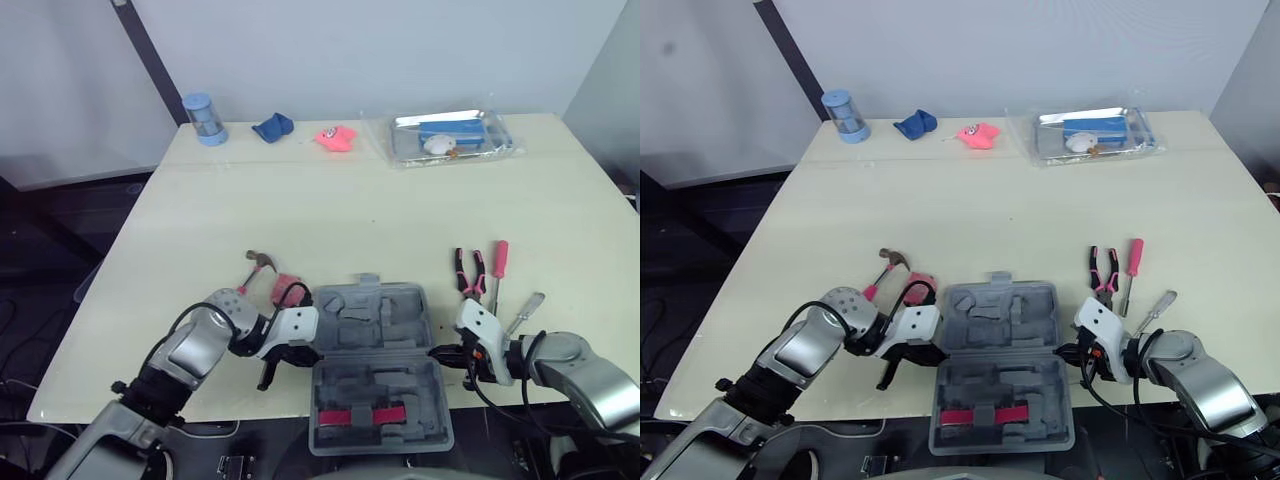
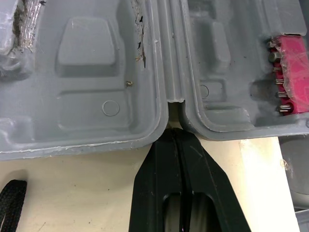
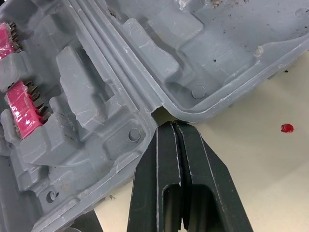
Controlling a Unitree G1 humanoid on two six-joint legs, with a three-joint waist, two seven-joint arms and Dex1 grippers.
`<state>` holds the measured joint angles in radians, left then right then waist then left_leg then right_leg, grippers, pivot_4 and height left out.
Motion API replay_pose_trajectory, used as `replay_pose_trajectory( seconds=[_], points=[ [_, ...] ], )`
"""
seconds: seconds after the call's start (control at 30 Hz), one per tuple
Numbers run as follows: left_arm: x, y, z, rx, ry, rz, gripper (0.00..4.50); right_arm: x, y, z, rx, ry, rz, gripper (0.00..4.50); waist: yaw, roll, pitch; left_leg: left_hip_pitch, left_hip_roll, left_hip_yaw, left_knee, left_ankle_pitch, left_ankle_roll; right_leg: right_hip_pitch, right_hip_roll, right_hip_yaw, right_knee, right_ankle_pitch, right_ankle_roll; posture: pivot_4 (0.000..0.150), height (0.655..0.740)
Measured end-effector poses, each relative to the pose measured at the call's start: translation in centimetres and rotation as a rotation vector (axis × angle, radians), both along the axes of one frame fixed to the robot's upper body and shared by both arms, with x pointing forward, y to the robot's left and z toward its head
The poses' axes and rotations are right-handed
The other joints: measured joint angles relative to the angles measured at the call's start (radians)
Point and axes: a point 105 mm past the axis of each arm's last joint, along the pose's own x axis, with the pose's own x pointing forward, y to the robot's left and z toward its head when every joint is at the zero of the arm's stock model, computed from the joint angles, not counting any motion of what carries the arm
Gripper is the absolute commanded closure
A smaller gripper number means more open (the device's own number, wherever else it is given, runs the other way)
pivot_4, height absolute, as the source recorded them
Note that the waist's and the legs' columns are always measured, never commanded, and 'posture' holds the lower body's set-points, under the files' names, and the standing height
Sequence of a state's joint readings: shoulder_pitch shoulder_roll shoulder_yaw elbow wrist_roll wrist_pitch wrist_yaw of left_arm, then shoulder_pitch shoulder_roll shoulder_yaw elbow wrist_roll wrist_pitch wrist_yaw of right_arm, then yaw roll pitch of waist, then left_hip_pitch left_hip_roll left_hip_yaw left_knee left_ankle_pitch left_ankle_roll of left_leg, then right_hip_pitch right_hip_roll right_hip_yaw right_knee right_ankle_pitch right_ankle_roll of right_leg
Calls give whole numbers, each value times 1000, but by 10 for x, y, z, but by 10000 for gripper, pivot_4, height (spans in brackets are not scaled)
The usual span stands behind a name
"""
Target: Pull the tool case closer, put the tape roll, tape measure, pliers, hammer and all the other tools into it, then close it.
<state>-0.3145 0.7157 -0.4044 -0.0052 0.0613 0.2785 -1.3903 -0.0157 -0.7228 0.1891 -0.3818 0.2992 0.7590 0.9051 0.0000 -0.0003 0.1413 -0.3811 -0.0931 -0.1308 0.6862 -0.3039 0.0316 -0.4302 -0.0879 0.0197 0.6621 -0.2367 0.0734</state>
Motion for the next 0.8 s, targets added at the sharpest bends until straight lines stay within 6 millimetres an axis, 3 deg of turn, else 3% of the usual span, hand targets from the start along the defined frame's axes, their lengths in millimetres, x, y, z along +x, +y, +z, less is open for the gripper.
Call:
replay_pose_trajectory(
  seconds=[0.8],
  points=[
    [3,-9,-2,-21,-12,0,44905,-1,-6,-3,-22,8,-15,44865,16,2,-2,1,0,0,0,0,0,2,0,0,0,0,0,1500,7400]
  ],
)
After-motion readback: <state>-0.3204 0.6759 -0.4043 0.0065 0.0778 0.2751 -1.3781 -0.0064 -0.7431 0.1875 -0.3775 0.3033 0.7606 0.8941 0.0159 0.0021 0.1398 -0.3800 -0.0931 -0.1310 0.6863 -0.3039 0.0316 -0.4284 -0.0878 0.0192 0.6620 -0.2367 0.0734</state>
